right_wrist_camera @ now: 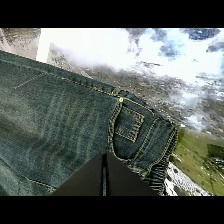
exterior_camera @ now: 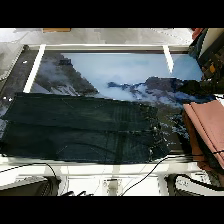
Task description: Fold the clothes and pants, and hang the long-sleeved shirts on hangers.
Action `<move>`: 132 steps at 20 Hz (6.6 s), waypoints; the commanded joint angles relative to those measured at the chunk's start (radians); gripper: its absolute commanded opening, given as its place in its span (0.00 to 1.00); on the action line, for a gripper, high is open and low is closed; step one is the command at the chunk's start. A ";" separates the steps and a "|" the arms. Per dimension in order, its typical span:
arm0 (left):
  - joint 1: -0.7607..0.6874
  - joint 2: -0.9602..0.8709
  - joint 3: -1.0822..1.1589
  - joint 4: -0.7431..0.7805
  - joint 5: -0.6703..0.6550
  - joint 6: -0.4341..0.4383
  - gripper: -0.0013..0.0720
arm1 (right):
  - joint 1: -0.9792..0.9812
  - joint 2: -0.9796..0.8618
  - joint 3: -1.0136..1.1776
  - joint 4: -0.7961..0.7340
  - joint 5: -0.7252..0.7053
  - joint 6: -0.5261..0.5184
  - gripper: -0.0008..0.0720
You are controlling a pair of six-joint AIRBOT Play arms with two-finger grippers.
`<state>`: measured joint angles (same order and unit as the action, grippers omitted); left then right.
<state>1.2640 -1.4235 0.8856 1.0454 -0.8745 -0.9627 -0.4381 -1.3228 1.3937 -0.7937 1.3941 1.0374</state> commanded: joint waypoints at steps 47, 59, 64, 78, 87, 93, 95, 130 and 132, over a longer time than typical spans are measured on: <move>-0.142 0.213 0.010 -0.321 -0.015 0.231 0.04 | 0.002 0.605 -0.959 -0.462 0.070 0.407 0.68; -0.142 0.214 0.010 -0.325 -0.025 0.230 0.04 | 0.002 0.121 -0.955 -0.141 -0.087 0.146 0.18; -0.141 0.246 0.010 -0.321 -0.043 0.121 0.04 | -0.008 0.194 -0.813 -0.166 -0.068 0.156 0.03; -0.143 0.403 0.011 -0.171 -0.069 -0.108 0.04 | -0.165 0.653 -0.645 -0.158 -0.110 0.332 0.03; -0.472 0.314 0.011 -0.314 0.485 -0.108 0.04 | 0.256 0.349 -0.644 -0.122 -0.913 0.661 0.03; -0.639 0.110 0.012 -0.461 0.763 -0.108 0.04 | 0.297 0.088 -0.609 -0.063 -1.278 0.894 0.03; -0.671 0.050 0.018 -0.483 0.762 -0.108 0.04 | 0.311 0.007 -0.582 -0.063 -1.279 0.894 0.03; -0.469 -0.106 -0.049 -0.815 0.361 0.172 0.97 | 0.290 -0.027 -0.315 -0.245 -0.669 0.565 0.96; -0.508 -0.131 0.004 -0.815 0.408 0.193 0.95 | 0.336 -0.027 -0.250 -0.246 -0.620 0.510 0.96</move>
<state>0.8059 -1.5047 0.8333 0.2962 -0.5339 -0.8875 -0.1452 -1.3514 1.0691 -1.0431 0.6708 1.6760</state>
